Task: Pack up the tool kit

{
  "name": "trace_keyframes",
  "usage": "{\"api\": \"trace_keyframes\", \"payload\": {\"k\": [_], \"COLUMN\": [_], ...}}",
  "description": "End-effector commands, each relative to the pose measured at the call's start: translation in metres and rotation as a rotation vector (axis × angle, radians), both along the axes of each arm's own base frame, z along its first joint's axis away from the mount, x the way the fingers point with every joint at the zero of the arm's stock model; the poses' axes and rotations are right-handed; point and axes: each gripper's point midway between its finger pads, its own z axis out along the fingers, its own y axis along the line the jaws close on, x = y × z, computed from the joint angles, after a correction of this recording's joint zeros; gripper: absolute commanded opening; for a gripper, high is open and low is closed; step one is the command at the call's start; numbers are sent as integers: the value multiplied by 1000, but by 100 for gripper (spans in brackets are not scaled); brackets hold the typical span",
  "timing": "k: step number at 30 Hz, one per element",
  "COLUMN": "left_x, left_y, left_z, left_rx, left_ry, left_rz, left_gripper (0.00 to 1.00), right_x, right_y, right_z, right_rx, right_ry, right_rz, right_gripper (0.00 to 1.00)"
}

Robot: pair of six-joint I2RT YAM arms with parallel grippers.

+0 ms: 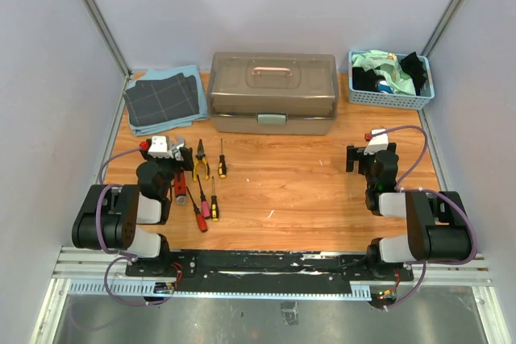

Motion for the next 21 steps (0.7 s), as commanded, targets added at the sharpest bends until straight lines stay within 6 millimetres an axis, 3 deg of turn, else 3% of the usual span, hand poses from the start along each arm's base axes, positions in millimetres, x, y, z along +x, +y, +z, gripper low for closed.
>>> {"api": "trace_keyframes", "payload": {"k": [1, 13, 16, 19, 21], "left_x": [7, 8, 9, 9, 6], "left_y": [5, 5, 0, -6, -5], "left_z": [24, 25, 31, 49, 62], "left_rx": [5, 7, 22, 53, 56], "left_ry": [-83, -84, -64, -41, -19], "left_rz": [19, 15, -15, -63, -58], "left_gripper": [99, 99, 99, 99, 99], "right_x": [6, 6, 6, 4, 0], "right_y": [-4, -5, -7, -2, 7], "right_z": [10, 10, 27, 41, 61], "right_rx": [-20, -19, -23, -35, -36], "right_ry": [-38, -41, -83, 45, 70], "right_rz": [-9, -12, -24, 16, 79], "right_gripper": [98, 98, 98, 98, 98]}}
